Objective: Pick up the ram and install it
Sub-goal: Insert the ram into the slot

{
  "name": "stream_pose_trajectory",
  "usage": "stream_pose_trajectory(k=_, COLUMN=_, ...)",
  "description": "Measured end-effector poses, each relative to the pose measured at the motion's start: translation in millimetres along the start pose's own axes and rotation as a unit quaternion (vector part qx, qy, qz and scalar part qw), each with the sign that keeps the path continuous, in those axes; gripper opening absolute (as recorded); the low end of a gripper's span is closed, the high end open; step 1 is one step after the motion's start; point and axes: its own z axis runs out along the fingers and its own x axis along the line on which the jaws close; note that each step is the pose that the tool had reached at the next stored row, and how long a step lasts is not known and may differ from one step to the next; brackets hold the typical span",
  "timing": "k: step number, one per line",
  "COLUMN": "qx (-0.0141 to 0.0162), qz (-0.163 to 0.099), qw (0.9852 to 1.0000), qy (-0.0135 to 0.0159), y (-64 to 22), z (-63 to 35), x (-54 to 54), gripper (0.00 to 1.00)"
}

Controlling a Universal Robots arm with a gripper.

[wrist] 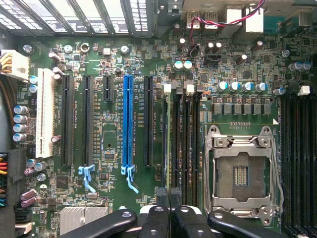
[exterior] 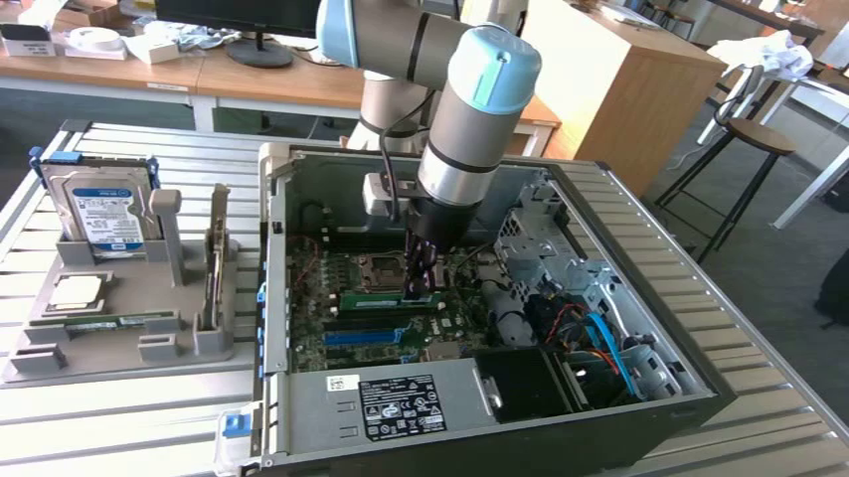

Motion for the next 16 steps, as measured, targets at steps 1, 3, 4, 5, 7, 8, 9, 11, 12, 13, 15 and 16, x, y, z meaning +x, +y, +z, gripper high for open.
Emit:
stream_pose_trajectory(k=1, qx=0.0000, qz=0.000, qw=1.0000, qy=0.0000, y=0.0, z=0.0, x=0.0, gripper=0.11)
stream_pose_trajectory(k=3, qx=0.0000, qz=0.000, qw=1.0000, qy=0.0000, y=0.0, z=0.0, x=0.0, gripper=0.11)
stream_pose_trajectory(k=4, qx=0.0000, qz=0.000, qw=1.0000, qy=0.0000, y=0.0, z=0.0, x=0.0, gripper=0.11)
stream_pose_trajectory(k=5, qx=0.0000, qz=0.000, qw=1.0000, qy=0.0000, y=0.0, z=0.0, x=0.0, gripper=0.11)
stream_pose_trajectory(k=7, qx=0.0000, qz=-0.001, qw=1.0000, qy=0.0000, y=0.0, z=0.0, x=0.0, gripper=0.11)
stream_pose_trajectory(k=8, qx=0.0000, qz=-0.001, qw=1.0000, qy=0.0001, y=0.0, z=0.0, x=0.0, gripper=0.11)
stream_pose_trajectory(k=9, qx=0.0000, qz=-0.003, qw=1.0000, qy=0.0001, y=0.0, z=0.0, x=0.0, gripper=0.11)
stream_pose_trajectory(k=11, qx=-0.0001, qz=-0.004, qw=1.0000, qy=0.0002, y=0.0, z=0.1, x=0.0, gripper=0.11)
stream_pose_trajectory(k=12, qx=-0.0001, qz=-0.005, qw=1.0000, qy=0.0002, y=0.0, z=0.1, x=0.0, gripper=0.11)
stream_pose_trajectory(k=13, qx=-0.0001, qz=-0.005, qw=1.0000, qy=0.0002, y=0.0, z=0.1, x=0.0, gripper=0.11)
stream_pose_trajectory(k=15, qx=-0.0001, qz=-0.005, qw=1.0000, qy=0.0002, y=0.0, z=0.1, x=0.0, gripper=0.11)
stream_pose_trajectory(k=16, qx=-0.0001, qz=-0.005, qw=1.0000, qy=0.0002, y=0.0, z=0.1, x=0.0, gripper=0.11)
